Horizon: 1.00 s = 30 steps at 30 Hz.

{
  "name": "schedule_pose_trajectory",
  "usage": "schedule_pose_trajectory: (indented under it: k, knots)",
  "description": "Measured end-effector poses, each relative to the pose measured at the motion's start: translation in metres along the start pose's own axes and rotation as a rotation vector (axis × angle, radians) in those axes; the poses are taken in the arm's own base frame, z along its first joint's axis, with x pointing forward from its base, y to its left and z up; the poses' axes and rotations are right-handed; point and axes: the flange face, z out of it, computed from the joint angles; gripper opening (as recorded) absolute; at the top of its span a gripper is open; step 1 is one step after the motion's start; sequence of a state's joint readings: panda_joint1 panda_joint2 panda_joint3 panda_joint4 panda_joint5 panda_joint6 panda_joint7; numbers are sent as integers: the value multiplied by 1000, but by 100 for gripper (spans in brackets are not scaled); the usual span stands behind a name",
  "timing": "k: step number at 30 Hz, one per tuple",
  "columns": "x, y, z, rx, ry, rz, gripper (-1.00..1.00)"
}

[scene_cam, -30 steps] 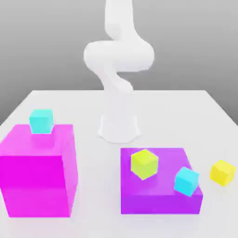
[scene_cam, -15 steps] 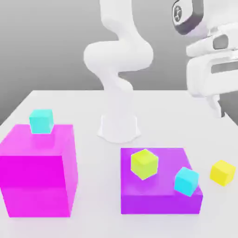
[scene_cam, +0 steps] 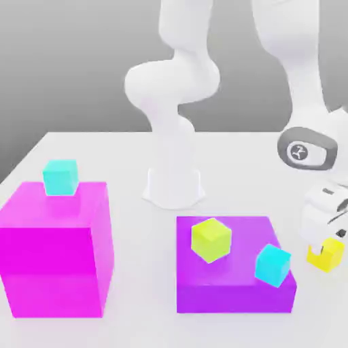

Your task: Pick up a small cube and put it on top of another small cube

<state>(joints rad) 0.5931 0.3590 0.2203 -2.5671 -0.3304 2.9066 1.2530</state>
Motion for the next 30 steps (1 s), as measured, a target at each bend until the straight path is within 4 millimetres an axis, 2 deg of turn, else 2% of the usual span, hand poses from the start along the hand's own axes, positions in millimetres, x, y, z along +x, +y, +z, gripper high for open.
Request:
schedule_pose_trajectory:
  k: [6, 11, 12, 13, 14, 15, 16, 18, 21, 23, 26, 30]
  knots:
    - [0, 0, 2, 0, 1, 0, -100]
    - [0, 0, -47, 0, 1, 0, -100]
    - [7, 4, -58, -2, 5, 2, -100]
    - [25, 15, -71, -7, 13, 7, -100]
    - [45, 29, -84, -12, 21, 17, -100]
    - [75, 54, -97, -18, 27, 54, -100]
    - [91, 70, -110, -23, 34, 55, -100]
    - [127, 114, -137, -34, 43, 84, -100]
    - [159, 176, -177, -47, 48, 90, -100]
    - [174, 224, -202, -52, 47, 108, -100]
    - [183, 298, -235, -54, 39, 140, -100]
    - [169, 401, -275, -43, 23, 187, -100]
